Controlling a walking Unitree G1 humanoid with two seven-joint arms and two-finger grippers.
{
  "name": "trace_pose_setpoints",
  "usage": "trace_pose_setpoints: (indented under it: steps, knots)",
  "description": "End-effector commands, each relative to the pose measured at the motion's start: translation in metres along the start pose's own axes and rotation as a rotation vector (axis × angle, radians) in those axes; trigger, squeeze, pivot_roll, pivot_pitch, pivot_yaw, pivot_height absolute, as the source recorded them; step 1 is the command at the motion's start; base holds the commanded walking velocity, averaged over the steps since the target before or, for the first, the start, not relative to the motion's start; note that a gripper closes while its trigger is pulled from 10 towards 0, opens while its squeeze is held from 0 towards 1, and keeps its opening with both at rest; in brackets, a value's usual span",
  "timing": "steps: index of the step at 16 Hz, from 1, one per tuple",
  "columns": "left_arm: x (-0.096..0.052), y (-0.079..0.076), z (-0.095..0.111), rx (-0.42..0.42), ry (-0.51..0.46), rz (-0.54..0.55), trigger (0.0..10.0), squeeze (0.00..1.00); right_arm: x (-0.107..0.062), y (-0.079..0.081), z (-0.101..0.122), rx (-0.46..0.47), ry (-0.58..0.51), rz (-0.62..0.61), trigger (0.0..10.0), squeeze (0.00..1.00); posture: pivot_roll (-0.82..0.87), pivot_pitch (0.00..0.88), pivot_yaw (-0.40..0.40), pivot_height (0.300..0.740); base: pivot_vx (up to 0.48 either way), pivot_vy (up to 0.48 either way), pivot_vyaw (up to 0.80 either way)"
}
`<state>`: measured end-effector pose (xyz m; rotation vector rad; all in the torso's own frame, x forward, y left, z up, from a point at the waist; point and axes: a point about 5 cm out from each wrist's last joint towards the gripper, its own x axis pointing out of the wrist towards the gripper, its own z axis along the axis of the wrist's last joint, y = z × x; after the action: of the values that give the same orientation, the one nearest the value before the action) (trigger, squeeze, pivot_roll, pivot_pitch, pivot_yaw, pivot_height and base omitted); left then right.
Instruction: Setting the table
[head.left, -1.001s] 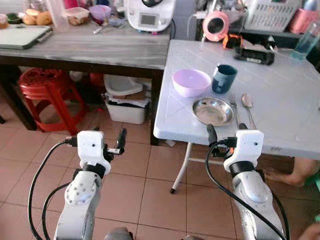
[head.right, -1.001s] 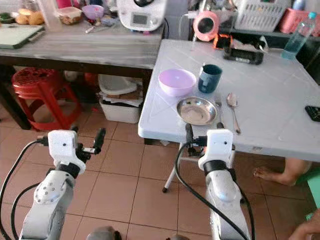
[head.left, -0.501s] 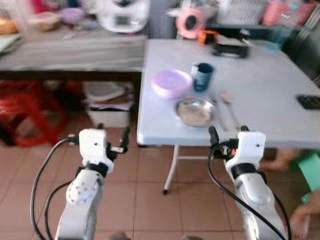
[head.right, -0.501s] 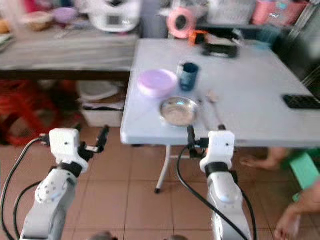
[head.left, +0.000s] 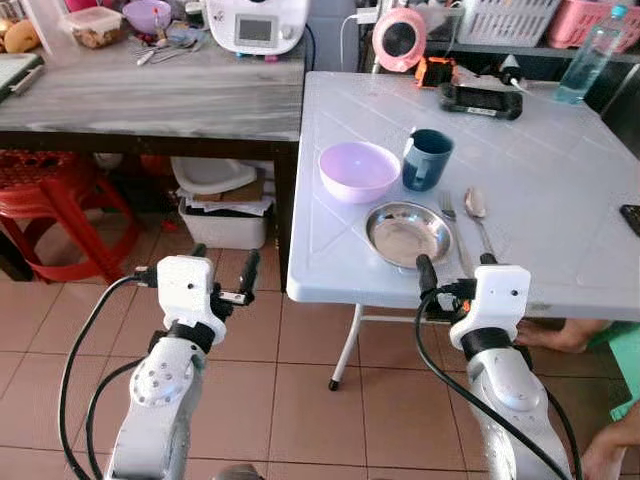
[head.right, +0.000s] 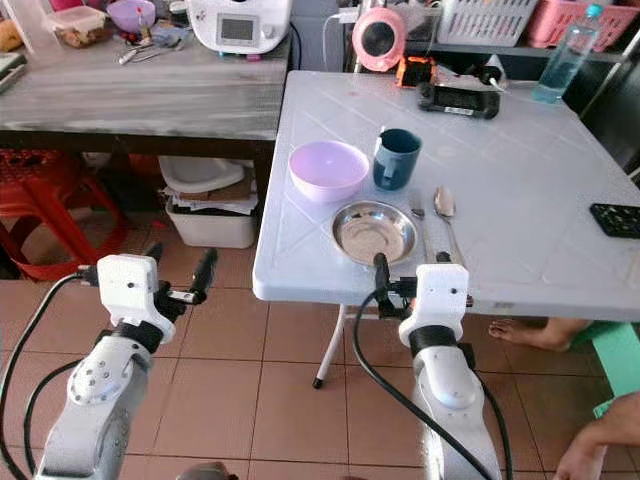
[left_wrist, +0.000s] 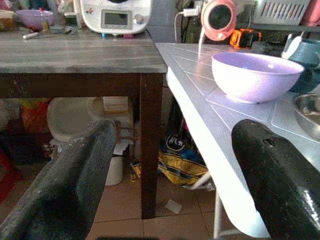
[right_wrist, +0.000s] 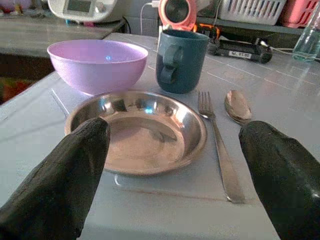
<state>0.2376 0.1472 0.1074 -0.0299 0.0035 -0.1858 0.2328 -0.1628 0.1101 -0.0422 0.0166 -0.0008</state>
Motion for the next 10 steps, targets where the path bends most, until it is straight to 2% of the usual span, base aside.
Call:
trace_pose_setpoints:
  steps: [1, 5, 6, 10]
  knots:
    - [0.003, -0.0039, 0.0043, -0.004, -0.012, -0.027, 10.0, 0.0, -0.0008, -0.0052, 0.002, -0.004, -0.003, -0.012, 10.0, 0.0, 0.02, 0.0, -0.004, 0.74, 0.27, 0.0, -0.8]
    - [0.0029, -0.0051, 0.0042, -0.008, -0.013, -0.04, 10.0, 0.0, -0.0006, -0.005, 0.0012, -0.005, -0.002, -0.011, 10.0, 0.0, 0.02, 0.0, -0.003, 0.74, 0.279, 0.0, -0.8]
    - [0.003, -0.0052, 0.004, -0.005, -0.011, -0.039, 10.0, 0.0, -0.0005, -0.005, 0.0011, -0.003, -0.001, -0.012, 10.0, 0.0, 0.02, 0.0, -0.003, 0.74, 0.262, 0.0, 0.0]
    - [0.0033, -0.0032, 0.0033, 0.003, -0.009, -0.001, 10.0, 0.0, -0.0015, -0.0049, 0.0017, -0.006, -0.004, -0.008, 10.0, 0.0, 0.02, 0.0, -0.005, 0.74, 0.0, 0.0, 0.0]
